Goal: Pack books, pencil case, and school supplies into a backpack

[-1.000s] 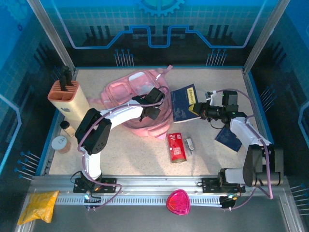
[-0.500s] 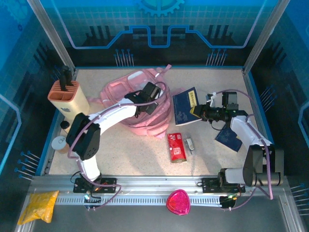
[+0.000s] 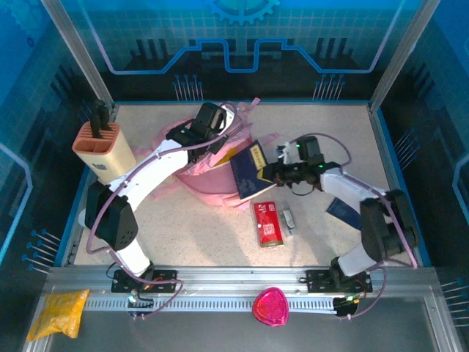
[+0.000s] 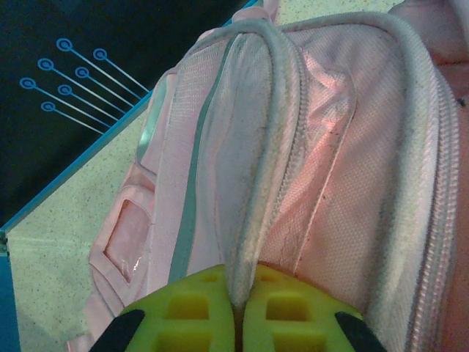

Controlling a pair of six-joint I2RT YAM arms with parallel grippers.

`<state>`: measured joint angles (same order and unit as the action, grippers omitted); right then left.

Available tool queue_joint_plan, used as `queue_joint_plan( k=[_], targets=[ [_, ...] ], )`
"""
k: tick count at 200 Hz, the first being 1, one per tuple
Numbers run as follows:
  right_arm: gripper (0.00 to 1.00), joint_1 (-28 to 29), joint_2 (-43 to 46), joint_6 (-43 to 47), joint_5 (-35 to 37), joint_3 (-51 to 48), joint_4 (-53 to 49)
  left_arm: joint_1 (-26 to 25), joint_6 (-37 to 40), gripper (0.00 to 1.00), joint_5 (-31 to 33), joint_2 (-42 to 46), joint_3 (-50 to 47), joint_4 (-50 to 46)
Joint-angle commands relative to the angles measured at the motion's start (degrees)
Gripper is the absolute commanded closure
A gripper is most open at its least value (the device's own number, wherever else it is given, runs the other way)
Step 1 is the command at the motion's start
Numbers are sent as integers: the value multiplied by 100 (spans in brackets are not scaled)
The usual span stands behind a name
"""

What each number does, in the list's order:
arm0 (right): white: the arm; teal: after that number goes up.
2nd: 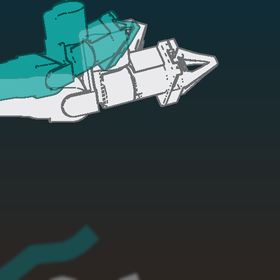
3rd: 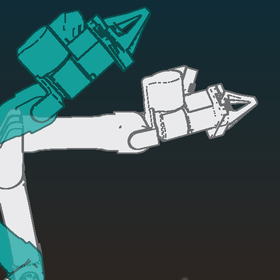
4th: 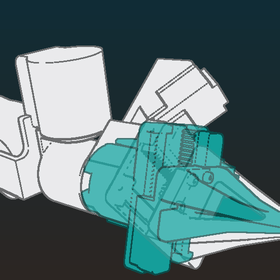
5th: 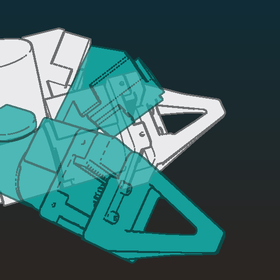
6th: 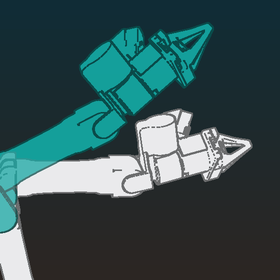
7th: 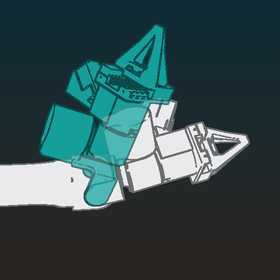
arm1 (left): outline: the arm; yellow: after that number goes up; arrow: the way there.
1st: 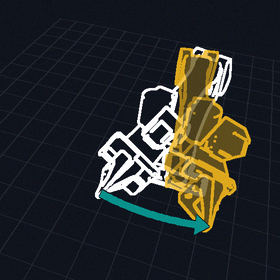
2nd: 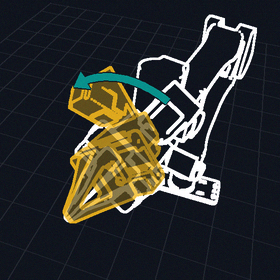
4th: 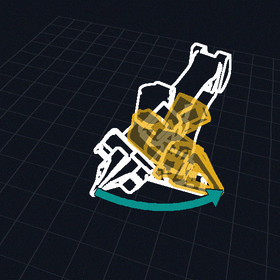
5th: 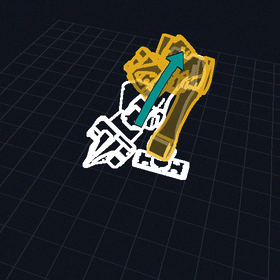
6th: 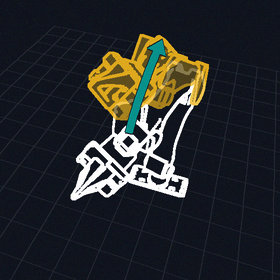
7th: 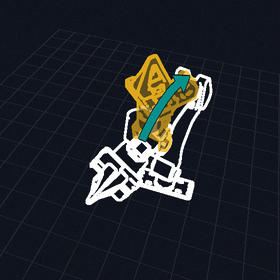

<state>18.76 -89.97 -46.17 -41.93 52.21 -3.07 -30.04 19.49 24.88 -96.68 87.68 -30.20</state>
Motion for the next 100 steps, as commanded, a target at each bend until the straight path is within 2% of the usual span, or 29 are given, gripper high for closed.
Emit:
queue_joint_plan(
  k=[1, 40, 73, 100],
  targets=[
    [91, 323, -629, -513, 226, 575, 1347, 23, 133, 100, 7, 387, 471, 283],
    [91, 496, -2004, -1045, 469, 1338, 2369, 30, -3, 100, -129, 405, 656, 207],
    [84, 624, -2833, -1144, 716, 2130, 2318, 34, -192, 100, -191, 316, 831, 61],
    [71, 690, -3051, -532, 1191, 2533, 1584, 42, -225, 100, -138, 326, 753, 146]
  ],
)
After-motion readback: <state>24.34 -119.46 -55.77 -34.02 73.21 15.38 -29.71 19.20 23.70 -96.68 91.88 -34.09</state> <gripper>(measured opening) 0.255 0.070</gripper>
